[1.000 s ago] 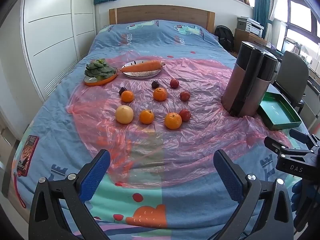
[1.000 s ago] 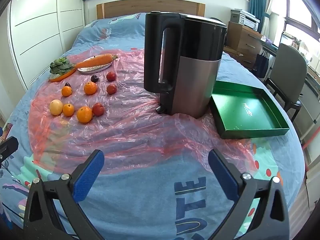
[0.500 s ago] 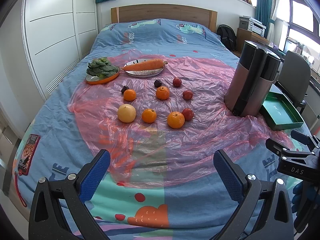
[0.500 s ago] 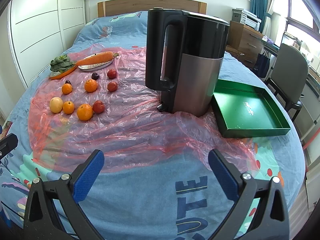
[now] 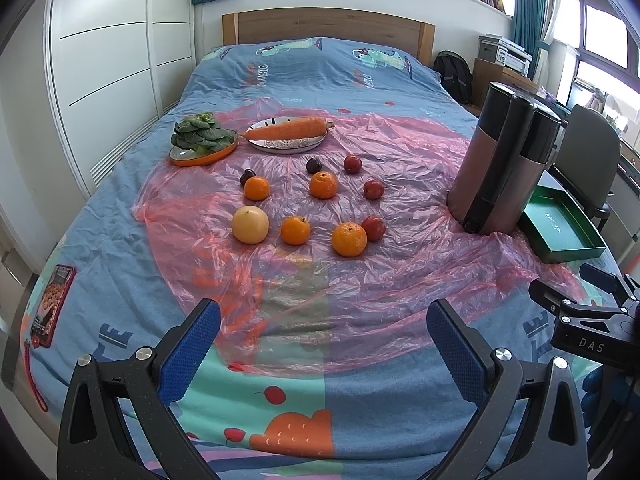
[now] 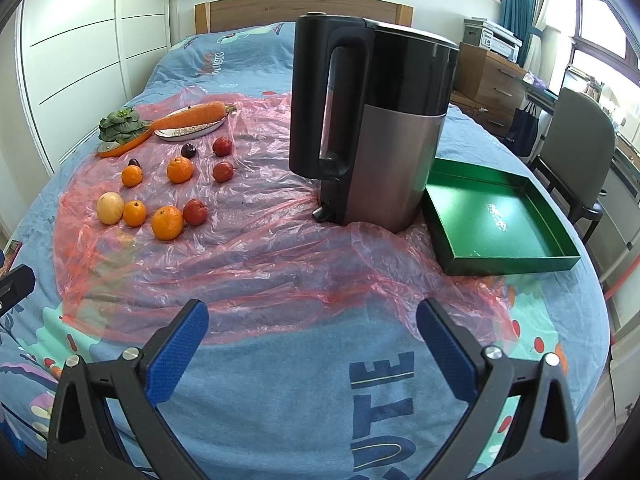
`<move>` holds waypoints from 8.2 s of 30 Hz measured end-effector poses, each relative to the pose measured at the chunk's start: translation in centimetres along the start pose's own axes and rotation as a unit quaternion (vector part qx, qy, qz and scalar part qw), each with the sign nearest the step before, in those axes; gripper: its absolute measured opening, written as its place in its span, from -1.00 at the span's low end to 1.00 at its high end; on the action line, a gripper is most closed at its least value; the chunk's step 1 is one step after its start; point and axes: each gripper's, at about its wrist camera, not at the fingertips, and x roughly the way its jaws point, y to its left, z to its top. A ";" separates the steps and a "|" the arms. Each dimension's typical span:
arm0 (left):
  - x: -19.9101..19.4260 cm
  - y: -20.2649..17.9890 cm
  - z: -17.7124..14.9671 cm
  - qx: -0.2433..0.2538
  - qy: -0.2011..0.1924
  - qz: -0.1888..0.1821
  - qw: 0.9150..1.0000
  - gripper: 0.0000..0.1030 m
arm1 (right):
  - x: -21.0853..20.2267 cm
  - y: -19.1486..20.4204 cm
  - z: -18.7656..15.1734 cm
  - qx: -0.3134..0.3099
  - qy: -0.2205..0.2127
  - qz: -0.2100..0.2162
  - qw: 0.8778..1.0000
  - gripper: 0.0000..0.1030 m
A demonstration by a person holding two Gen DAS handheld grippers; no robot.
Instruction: Organize fruits
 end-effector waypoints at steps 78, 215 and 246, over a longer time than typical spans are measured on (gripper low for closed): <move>2.0 0.4 0.0 0.023 0.019 0.023 0.999 0.97 | 1.3 1.3 -0.2 -0.006 0.012 0.034 0.999 1.00; 23.4 -41.9 10.8 0.223 0.157 -0.203 0.940 -0.18 | 18.5 -36.8 9.9 0.105 0.020 -0.069 0.992 -1.00; 14.5 -40.0 11.3 0.247 0.101 -0.211 0.940 0.08 | 9.0 -34.0 8.4 0.118 -0.006 -0.069 0.991 0.07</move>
